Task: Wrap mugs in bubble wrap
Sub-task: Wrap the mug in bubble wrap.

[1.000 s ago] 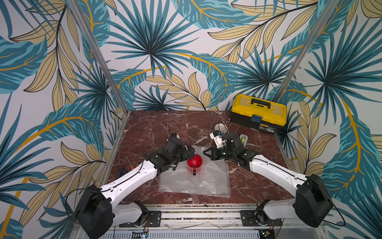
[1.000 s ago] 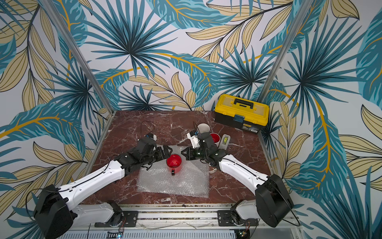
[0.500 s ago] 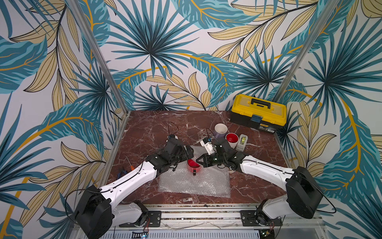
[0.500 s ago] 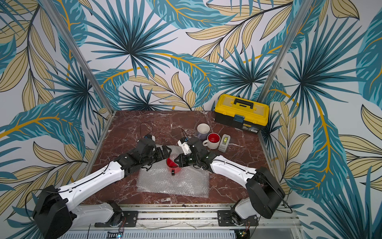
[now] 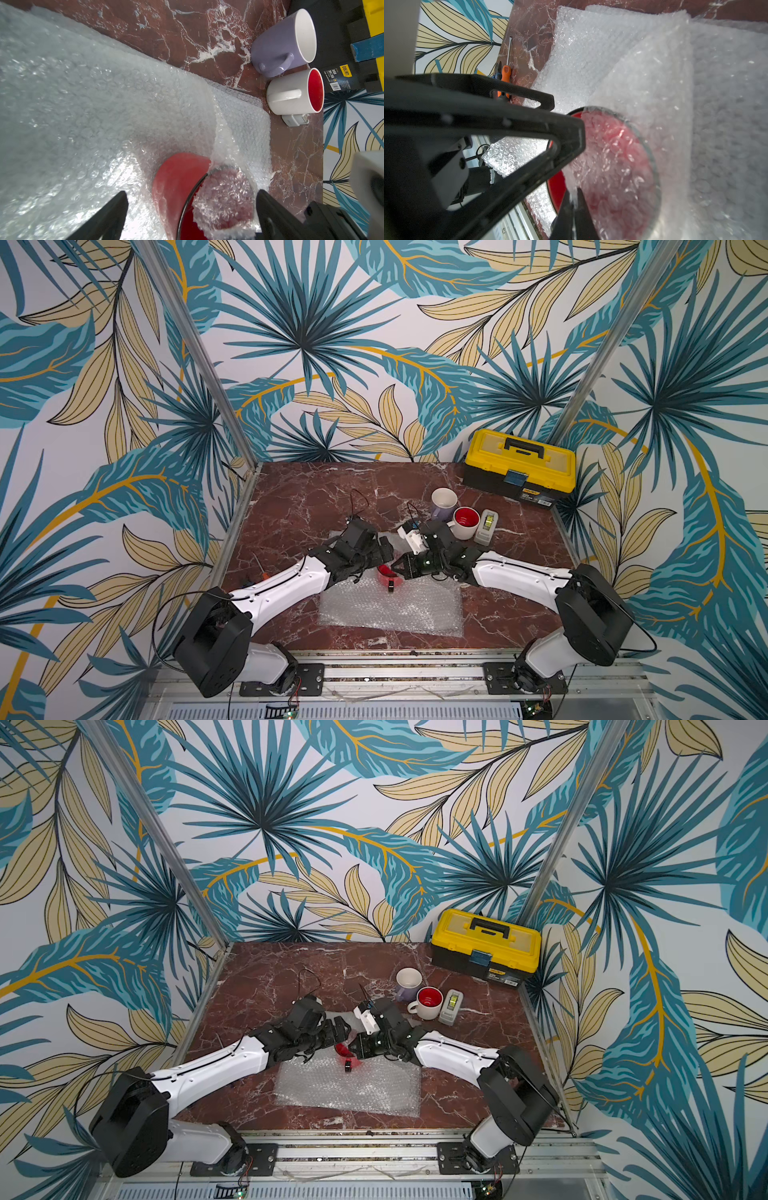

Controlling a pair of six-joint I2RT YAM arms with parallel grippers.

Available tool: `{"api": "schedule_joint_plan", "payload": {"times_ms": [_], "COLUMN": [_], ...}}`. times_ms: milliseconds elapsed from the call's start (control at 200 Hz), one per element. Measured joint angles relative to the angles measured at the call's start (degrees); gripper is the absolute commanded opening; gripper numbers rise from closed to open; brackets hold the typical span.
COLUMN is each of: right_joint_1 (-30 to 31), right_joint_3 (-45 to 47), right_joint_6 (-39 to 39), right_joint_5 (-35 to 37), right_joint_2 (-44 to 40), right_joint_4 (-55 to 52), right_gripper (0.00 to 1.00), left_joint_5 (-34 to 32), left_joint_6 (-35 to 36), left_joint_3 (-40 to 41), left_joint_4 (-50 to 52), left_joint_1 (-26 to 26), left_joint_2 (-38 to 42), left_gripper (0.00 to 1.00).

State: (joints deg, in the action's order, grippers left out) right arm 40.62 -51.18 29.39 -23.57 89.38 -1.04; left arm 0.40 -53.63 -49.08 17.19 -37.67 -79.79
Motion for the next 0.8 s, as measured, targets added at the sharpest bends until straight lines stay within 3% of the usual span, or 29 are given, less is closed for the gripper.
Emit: {"api": "schedule_joint_plan", "payload": {"times_ms": [260, 491, 801], "right_joint_1": [0.0, 0.1, 0.3], "right_joint_3": [0.2, 2.6, 5.2], "right_joint_6": [0.2, 0.4, 0.0], "right_joint_5": [0.3, 1.8, 15.0], "right_joint_2": [-0.9, -6.4, -17.4], "right_joint_4": [0.5, 0.0, -9.3], "right_gripper": [0.28, 0.37, 0.49], "left_joint_5": [0.7, 1.0, 1.1], "left_joint_6": [0.0, -0.7, -1.3], "left_joint_3": [0.1, 1.3, 3.3], "left_joint_4": [-0.7, -2.8, -3.1], "left_joint_1": [0.0, 0.0, -0.1], "left_joint_2": [-3.3, -3.6, -3.6], "left_gripper": [0.91, 0.90, 0.90]}}
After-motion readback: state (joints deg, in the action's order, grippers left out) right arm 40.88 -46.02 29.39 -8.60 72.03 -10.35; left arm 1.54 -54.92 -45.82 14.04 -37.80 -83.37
